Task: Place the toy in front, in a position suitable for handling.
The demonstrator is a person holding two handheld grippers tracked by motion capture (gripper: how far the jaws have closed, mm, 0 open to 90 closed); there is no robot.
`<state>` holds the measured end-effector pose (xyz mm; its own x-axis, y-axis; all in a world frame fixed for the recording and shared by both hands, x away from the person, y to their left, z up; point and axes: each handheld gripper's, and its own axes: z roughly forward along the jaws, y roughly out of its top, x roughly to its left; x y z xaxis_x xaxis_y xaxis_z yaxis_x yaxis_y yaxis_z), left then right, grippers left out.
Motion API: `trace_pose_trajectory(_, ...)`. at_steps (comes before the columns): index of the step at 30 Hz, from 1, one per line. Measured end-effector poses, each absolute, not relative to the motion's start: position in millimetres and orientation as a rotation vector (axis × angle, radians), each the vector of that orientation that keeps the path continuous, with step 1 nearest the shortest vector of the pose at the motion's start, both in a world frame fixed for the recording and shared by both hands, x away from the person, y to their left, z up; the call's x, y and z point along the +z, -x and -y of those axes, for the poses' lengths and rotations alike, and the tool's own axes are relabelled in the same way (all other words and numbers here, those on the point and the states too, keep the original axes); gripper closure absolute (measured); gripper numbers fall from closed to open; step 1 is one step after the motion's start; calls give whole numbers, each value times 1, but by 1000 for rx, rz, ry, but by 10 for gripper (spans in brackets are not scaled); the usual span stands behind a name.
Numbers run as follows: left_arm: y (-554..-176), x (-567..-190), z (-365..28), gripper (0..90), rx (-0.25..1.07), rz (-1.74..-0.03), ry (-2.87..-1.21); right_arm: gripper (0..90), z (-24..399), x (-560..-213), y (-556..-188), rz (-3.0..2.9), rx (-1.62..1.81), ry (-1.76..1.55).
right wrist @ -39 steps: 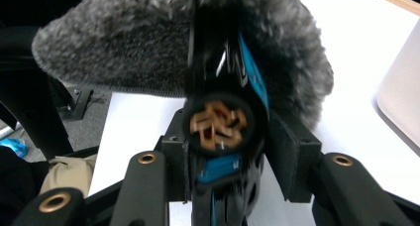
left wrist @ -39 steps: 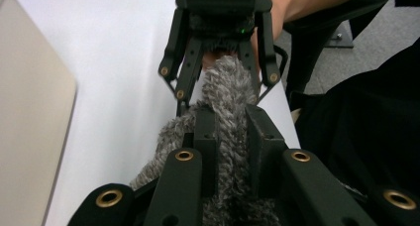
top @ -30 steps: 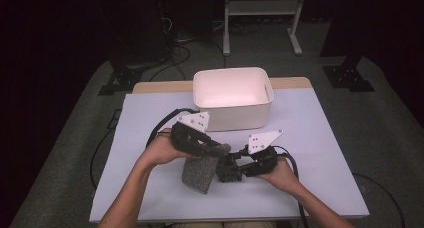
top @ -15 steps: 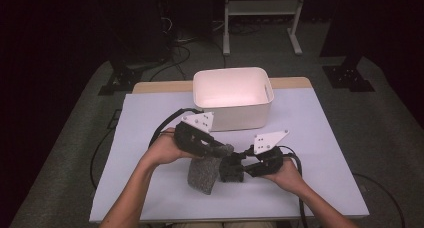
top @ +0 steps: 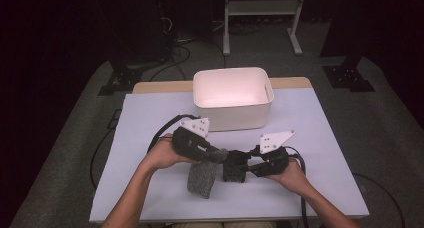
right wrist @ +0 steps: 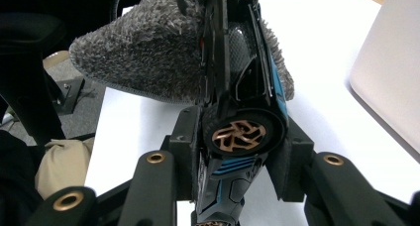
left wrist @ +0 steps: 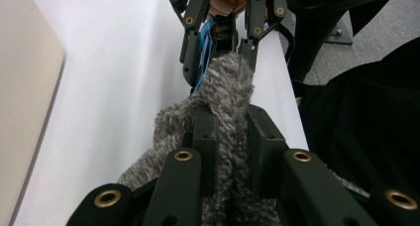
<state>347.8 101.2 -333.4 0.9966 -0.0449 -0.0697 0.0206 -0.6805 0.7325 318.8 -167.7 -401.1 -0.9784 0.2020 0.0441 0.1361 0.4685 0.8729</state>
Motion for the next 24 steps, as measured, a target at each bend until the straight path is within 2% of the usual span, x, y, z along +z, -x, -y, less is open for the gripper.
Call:
trace_pose_trajectory(11, -348, -325, -91, 772, -98, 48, -2327, 601, 167, -397, -320, -2642, 1565, -317)
trace_pose_trajectory(24, -349, -341, -82, 771, -142, 51, -2303, 597, 174, -388, -314, -2647, 1503, -299)
